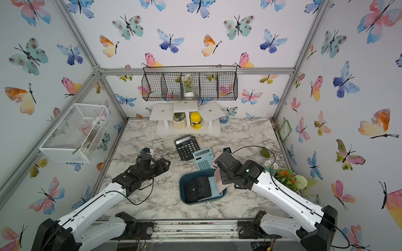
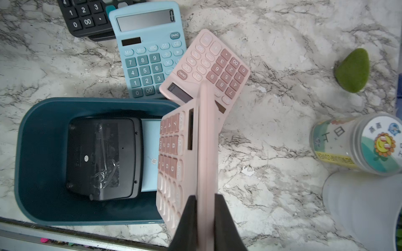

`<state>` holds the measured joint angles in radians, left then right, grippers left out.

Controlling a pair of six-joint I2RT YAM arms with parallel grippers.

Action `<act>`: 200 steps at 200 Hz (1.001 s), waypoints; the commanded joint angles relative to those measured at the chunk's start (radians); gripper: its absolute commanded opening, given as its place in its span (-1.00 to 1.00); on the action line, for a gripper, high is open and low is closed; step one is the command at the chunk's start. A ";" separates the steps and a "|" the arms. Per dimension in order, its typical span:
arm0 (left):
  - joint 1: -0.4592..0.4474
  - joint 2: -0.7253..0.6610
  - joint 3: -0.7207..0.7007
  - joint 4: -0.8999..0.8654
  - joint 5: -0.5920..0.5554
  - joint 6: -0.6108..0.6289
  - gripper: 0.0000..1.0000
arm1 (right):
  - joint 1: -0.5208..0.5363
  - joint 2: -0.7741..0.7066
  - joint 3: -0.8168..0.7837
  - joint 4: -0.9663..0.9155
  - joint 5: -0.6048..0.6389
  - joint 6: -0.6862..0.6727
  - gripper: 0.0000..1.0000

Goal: Put the calculator in the storage box
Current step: Place the calculator in the storage box.

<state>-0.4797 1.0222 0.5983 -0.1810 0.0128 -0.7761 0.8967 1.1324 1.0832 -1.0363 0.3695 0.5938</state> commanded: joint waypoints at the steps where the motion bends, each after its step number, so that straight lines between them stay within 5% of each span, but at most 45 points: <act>1: -0.007 0.007 0.019 0.010 -0.039 -0.005 0.49 | 0.038 0.023 -0.012 -0.031 0.112 0.068 -0.96; 106: -0.011 0.015 0.020 0.010 -0.048 0.004 0.50 | 0.239 0.256 0.055 -0.201 0.343 0.309 -0.93; 161: -0.012 0.016 0.028 0.011 -0.050 0.009 0.50 | 0.304 0.371 0.100 -0.263 0.383 0.374 -0.78; 200: -0.012 0.019 0.032 0.008 -0.050 0.014 0.50 | 0.344 0.427 0.141 -0.260 0.378 0.377 -0.47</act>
<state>-0.4866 1.0363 0.6003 -0.1768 0.0082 -0.7780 1.2201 1.5368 1.1912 -1.2457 0.7044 0.9428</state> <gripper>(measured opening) 0.748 0.227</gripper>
